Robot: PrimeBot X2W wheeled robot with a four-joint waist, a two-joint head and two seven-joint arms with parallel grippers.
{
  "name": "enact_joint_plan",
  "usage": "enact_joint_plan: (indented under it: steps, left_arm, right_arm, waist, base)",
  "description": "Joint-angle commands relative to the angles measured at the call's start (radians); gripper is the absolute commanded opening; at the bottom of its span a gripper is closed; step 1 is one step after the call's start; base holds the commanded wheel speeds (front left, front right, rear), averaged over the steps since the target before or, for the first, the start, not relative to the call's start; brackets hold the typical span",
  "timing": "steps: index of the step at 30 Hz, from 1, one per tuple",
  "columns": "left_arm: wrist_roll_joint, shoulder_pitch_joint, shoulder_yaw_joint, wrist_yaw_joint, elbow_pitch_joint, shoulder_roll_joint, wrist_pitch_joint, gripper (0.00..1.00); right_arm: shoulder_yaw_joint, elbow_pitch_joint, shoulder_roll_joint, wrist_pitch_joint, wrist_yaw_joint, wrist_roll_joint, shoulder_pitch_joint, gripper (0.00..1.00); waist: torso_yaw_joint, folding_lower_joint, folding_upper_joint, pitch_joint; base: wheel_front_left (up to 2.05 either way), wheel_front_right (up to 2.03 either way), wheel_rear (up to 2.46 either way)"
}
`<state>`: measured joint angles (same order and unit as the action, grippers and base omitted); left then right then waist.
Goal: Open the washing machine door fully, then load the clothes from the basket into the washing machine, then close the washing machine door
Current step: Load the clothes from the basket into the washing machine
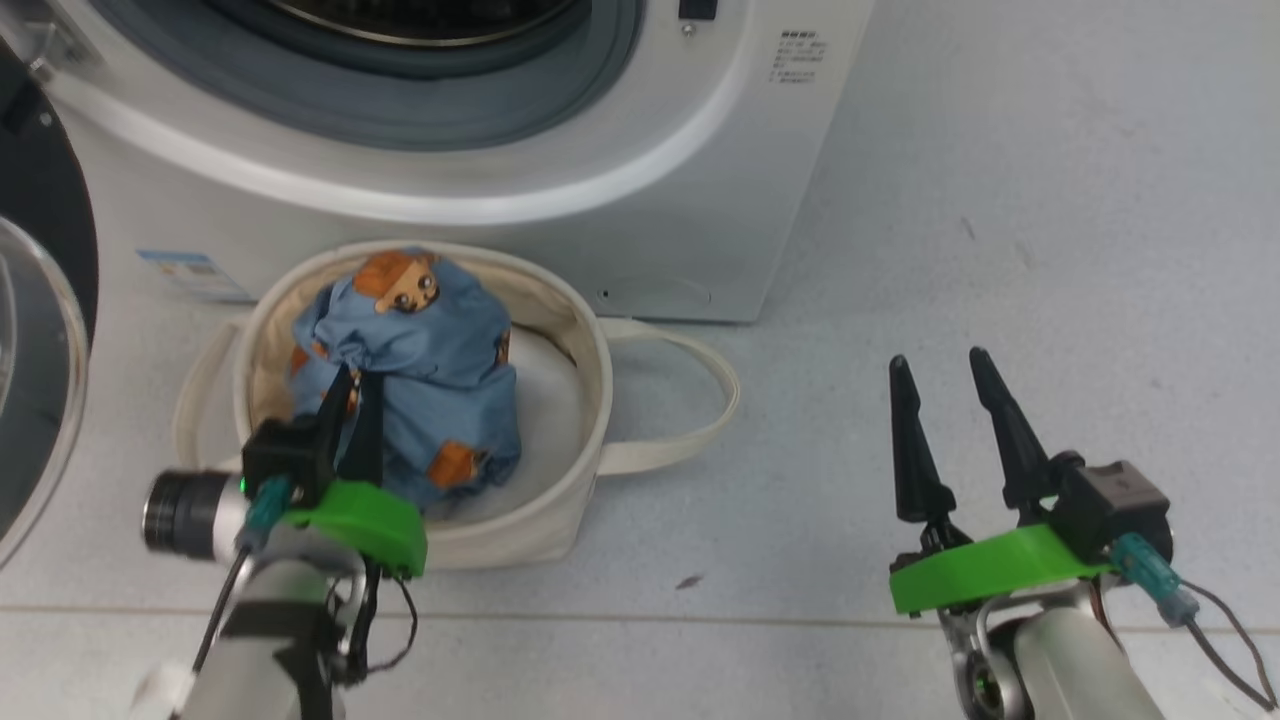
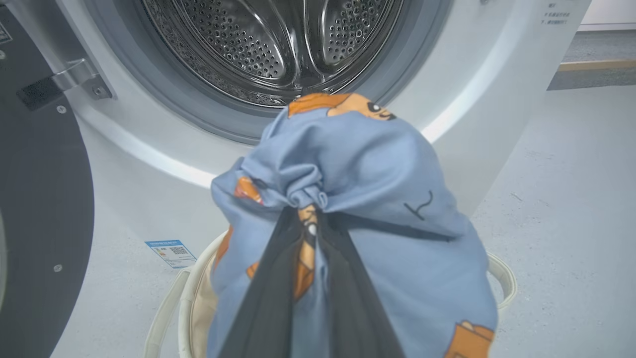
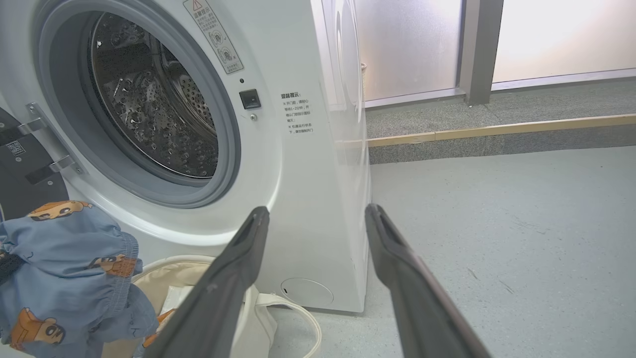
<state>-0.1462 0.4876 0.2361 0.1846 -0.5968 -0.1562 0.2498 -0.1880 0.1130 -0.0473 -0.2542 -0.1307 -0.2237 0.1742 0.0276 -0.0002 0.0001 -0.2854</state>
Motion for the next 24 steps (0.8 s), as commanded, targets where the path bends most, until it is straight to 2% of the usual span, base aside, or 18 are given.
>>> enact_joint_plan:
  steps: [1,8,13,24]
  left_arm:
    - [-0.009,-0.024,-0.054,0.001,0.086,-0.026,0.012,0.0]
    - [-0.002,-0.206,-0.134,-0.018,0.36,0.024,0.012,0.0]
    - [0.01,-0.309,-0.194,-0.038,0.493,0.062,0.012,0.0]
    - [0.021,-0.367,-0.227,-0.075,0.53,0.099,0.012,0.0]
  right_arm:
    - [-0.031,-0.025,-0.003,-0.008,0.0,-0.007,-0.013,1.0]
    - [-0.029,-0.013,-0.003,-0.008,0.0,-0.018,-0.055,1.0]
    - [-0.037,-0.013,-0.003,-0.008,0.0,-0.033,-0.074,1.0]
    - [-0.043,-0.006,-0.003,-0.008,0.0,-0.024,-0.095,1.0]
  waist:
    - [0.005,0.0002,-0.0001,0.04]
    - [0.013,0.0002,-0.0001,0.115]
    - [0.014,0.0002,-0.0001,0.159]
    - [-0.002,0.0002,-0.0001,0.179]
  base:
    - [0.0,0.0,0.0]
    - [0.0,0.0,0.0]
    - [0.0,0.0,0.0]
    - [0.0,0.0,0.0]
